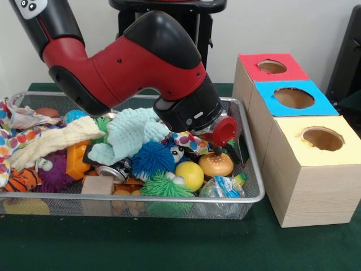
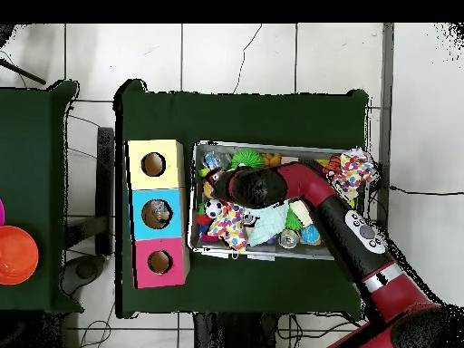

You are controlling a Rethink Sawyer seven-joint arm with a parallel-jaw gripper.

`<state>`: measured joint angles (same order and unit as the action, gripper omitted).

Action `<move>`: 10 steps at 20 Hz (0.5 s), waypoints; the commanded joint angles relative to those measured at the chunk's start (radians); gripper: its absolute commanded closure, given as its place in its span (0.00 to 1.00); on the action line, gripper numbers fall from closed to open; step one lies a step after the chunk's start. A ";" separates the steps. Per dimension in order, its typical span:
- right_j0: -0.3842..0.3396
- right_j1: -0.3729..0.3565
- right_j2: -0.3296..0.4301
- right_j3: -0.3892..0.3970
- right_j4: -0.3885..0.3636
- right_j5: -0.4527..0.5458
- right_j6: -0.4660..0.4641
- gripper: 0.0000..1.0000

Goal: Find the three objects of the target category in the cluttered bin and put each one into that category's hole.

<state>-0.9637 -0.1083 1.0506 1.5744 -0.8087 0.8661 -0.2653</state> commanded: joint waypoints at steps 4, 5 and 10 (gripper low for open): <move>0.021 0.001 -0.135 -0.090 -0.107 -0.073 -0.035 0.00; 0.023 -0.003 -0.139 -0.086 -0.111 -0.079 -0.030 0.00; 0.024 0.005 -0.146 -0.095 -0.110 -0.078 -0.049 0.00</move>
<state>-0.9459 -0.1275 1.0399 1.5747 -0.8120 0.8495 -0.2653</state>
